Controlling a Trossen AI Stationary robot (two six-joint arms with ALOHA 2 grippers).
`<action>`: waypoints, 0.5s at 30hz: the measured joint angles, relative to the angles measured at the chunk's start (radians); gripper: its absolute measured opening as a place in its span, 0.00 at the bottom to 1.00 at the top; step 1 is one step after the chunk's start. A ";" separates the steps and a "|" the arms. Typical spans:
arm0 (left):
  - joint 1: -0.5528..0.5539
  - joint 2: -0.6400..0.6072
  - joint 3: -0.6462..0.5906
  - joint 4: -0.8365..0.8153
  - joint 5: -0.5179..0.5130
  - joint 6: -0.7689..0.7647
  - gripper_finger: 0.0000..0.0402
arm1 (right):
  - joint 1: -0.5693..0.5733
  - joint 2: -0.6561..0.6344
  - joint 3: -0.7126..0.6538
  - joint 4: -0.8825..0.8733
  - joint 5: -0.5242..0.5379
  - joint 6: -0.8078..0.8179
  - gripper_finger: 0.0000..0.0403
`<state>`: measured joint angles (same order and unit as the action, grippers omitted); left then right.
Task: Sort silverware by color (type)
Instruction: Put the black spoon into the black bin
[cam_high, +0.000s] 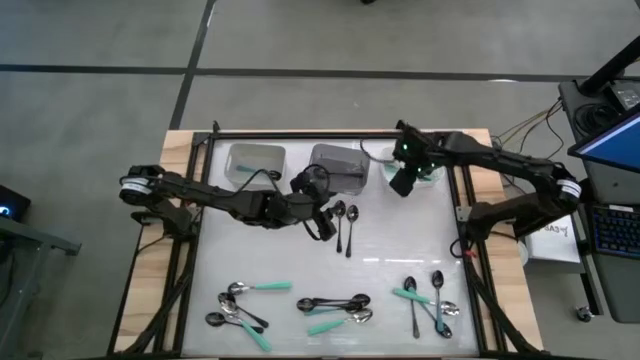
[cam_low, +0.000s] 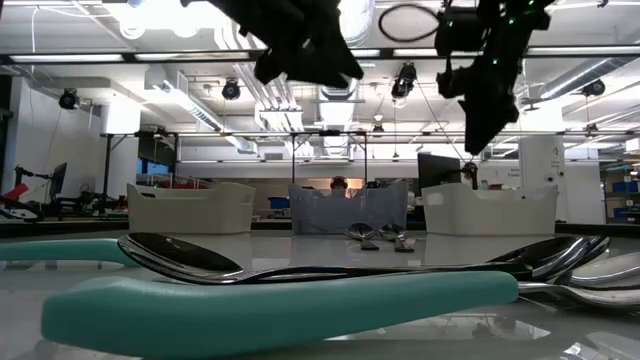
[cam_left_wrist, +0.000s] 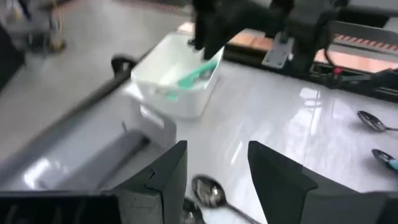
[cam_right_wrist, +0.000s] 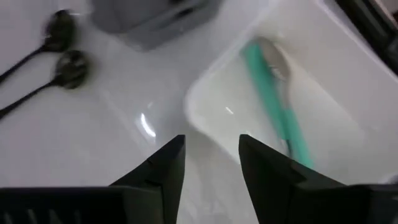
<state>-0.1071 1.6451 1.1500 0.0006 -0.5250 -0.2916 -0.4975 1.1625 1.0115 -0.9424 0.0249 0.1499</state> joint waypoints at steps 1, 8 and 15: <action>0.001 0.010 0.000 -0.009 0.000 -0.035 0.38 | 0.027 -0.011 -0.005 0.002 0.000 0.014 0.35; 0.018 0.179 0.000 -0.019 -0.005 -0.192 0.38 | 0.180 -0.052 -0.013 0.029 0.042 0.071 0.34; 0.040 0.320 0.097 -0.121 -0.007 -0.221 0.38 | 0.248 -0.080 -0.013 0.024 0.054 0.089 0.33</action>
<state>-0.0669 1.9652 1.2467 -0.1206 -0.5316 -0.5129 -0.2496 1.0828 0.9989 -0.9179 0.0788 0.2390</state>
